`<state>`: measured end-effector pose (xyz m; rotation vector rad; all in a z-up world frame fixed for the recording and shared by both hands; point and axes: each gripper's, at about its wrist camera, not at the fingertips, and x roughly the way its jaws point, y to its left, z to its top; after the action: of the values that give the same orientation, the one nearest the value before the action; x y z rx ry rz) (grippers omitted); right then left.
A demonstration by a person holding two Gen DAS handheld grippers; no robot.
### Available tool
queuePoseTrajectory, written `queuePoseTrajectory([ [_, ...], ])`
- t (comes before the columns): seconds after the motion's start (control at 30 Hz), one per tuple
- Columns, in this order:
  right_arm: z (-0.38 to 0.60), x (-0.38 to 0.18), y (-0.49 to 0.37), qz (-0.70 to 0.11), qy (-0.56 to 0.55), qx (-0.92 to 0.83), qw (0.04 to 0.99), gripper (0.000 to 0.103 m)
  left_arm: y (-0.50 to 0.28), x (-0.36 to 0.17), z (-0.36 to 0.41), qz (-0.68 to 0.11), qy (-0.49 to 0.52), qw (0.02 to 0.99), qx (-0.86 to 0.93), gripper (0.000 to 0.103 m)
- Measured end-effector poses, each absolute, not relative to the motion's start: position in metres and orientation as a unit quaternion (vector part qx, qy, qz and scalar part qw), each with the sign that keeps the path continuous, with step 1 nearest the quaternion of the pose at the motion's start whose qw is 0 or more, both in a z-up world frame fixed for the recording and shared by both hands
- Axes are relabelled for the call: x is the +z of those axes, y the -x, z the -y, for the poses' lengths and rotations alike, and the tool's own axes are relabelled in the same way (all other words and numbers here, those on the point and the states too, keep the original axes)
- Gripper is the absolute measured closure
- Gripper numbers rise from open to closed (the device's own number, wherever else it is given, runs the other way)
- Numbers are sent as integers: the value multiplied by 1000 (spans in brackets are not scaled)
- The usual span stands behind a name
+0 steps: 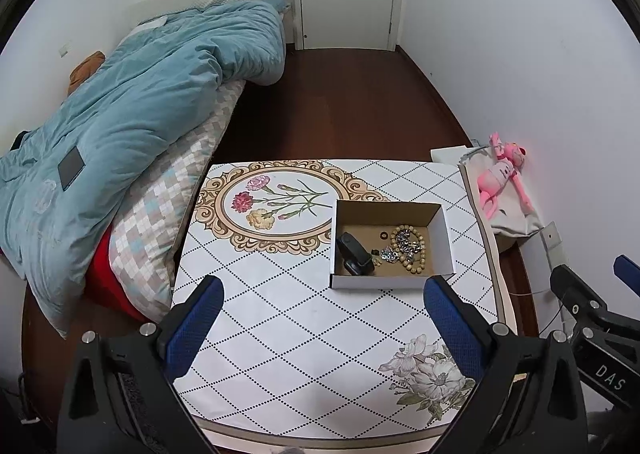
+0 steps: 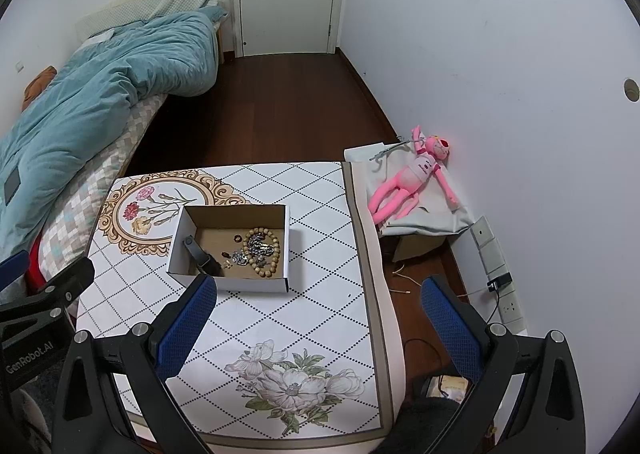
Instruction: Organize jewelry
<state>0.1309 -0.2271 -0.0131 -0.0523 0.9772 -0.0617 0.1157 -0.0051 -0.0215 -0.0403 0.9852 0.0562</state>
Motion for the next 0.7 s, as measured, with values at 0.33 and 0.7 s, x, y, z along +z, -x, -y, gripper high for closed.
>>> queuePoseTrajectory([
  [0.33, 229, -17, -130, -476, 28, -28, 878, 0, -114, -29, 5, -481, 23, 876, 23, 1],
  [0.7, 228, -19, -131, -481, 34, -26, 876, 0, -115, -34, 3, -488, 27, 872, 23, 1],
])
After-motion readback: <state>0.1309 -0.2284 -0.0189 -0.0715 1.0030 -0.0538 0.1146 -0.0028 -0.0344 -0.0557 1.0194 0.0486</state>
